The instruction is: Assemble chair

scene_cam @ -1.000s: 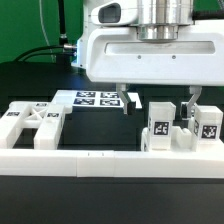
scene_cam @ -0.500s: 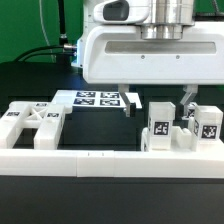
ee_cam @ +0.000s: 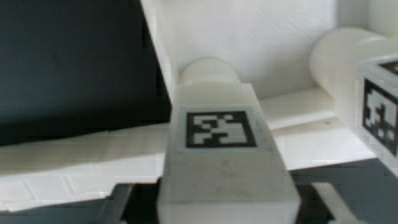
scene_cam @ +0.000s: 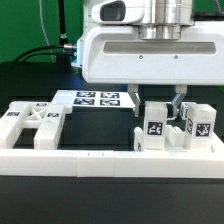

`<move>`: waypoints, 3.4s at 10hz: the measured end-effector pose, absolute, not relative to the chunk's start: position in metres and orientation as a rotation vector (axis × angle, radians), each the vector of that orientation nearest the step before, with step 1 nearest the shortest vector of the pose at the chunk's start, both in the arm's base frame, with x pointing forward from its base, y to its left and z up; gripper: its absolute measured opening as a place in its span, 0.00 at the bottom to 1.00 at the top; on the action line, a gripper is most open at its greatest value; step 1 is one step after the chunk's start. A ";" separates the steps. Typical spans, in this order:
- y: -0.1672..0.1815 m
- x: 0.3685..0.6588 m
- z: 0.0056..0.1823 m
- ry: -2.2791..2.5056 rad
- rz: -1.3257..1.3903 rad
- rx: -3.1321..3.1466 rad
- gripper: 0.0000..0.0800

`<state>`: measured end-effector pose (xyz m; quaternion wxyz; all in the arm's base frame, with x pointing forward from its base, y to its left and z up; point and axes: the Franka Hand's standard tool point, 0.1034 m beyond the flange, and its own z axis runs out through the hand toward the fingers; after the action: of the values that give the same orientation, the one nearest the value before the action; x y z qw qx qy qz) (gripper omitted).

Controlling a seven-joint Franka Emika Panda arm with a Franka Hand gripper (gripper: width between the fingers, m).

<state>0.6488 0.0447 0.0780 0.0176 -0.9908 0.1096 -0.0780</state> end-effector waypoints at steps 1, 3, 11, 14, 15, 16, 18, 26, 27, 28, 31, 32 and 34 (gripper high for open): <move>0.049 0.648 0.078 0.563 -0.235 -3.034 0.36; 0.049 0.647 0.077 0.895 -0.224 -2.944 0.36; 0.051 0.644 0.075 2.110 -0.114 -2.149 0.36; 0.051 0.644 0.075 2.168 -0.098 -2.075 0.38; 0.051 0.644 0.074 2.129 -0.102 -2.116 0.66; 0.050 0.644 0.075 2.066 -0.111 -2.180 0.66; 0.049 0.644 0.075 1.843 -0.133 -2.382 0.78; 0.041 0.647 0.075 0.790 -0.207 -2.951 0.81; 0.042 0.647 0.075 0.681 -0.210 -2.990 0.81; 0.044 0.646 0.075 0.582 -0.204 -3.032 0.81; 0.047 0.645 0.075 0.295 -0.207 -3.127 0.81; 0.047 0.645 0.075 0.261 -0.207 -3.132 0.79; 0.046 0.645 0.075 0.266 -0.206 -3.130 0.58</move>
Offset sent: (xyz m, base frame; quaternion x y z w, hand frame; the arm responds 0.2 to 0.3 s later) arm -0.0055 0.0106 0.0007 -0.0341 -0.0025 0.2348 0.9714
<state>0.6453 0.0462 0.0749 -0.0034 -0.9943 0.0845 -0.0655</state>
